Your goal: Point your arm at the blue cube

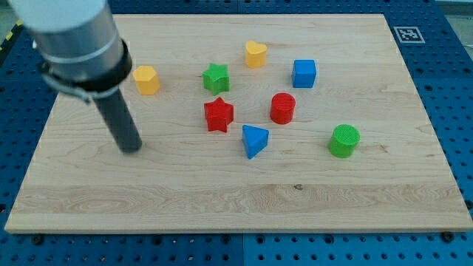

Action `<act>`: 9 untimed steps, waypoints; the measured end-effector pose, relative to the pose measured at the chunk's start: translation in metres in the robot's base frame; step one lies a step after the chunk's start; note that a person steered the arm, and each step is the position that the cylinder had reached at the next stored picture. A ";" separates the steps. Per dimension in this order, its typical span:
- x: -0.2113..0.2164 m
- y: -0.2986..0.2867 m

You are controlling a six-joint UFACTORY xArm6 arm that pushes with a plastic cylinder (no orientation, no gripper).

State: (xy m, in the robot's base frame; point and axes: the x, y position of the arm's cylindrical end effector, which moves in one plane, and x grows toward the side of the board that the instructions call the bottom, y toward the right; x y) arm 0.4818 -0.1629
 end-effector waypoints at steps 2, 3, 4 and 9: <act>-0.133 0.000; -0.181 0.000; -0.184 0.001; -0.232 -0.032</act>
State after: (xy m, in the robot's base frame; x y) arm 0.2499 -0.1947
